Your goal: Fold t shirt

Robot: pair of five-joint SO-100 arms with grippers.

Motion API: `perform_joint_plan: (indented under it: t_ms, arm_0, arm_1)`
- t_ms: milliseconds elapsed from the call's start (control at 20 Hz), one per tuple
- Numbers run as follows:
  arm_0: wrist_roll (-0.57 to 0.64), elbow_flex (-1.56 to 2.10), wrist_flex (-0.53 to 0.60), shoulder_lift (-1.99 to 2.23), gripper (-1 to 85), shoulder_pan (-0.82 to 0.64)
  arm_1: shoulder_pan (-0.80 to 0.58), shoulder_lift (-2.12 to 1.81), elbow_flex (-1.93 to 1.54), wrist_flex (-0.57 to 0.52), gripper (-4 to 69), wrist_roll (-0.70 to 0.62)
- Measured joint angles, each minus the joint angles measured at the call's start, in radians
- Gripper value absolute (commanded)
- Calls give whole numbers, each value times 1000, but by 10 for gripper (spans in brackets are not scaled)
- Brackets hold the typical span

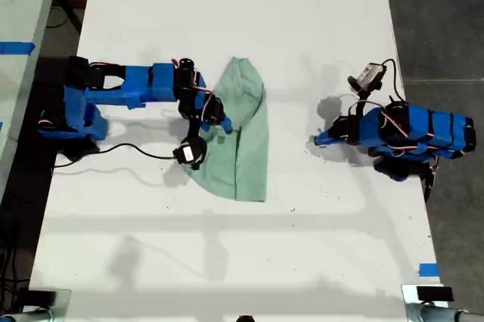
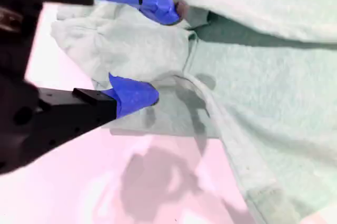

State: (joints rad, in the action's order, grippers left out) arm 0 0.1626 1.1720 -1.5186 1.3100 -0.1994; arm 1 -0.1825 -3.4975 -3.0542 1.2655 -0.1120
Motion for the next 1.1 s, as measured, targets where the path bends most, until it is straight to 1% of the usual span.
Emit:
perform_joint_plan:
  t_ms: [50, 100, 150, 200, 250, 500, 700, 750, 800, 900, 1000, 1100]
  arm_0:
    - [-9, 2, 0, -29, 210, 2]
    - [-15, 0, 2, -51, 149, 2]
    - [-20, 0, 6, -67, 29, 2]
    - [-29, 0, 14, -86, 1, 8]
    - [-37, 0, 21, -97, -1, 17]
    - [-38, -91, 29, -97, -1, 52]
    - [-60, -149, 29, -20, -1, 83]
    - [-60, -158, 43, -17, -1, 83]
    - [-60, -161, 72, -17, 28, 83]
    - [-51, -164, 147, -25, 136, 83]
    - [-28, -176, 245, -78, 175, 83]
    - [-17, -179, 314, -127, 185, 83]
  arm_1:
    - [0, 0, 0, 0, 21, 0]
    - [0, 0, 0, 0, 21, 0]
    - [0, 0, 0, 0, 21, 0]
    - [0, 0, 0, 0, 21, 0]
    - [0, 0, 0, 0, 21, 0]
    - [0, 0, 0, 0, 21, 0]
    - [0, 0, 0, 0, 21, 0]
    - [0, 0, 0, 0, 21, 0]
    - [0, 0, 0, 0, 21, 0]
    - [0, 0, 0, 0, 21, 0]
    - [0, 0, 0, 0, 21, 0]
    - [0, 0, 0, 0, 21, 0]
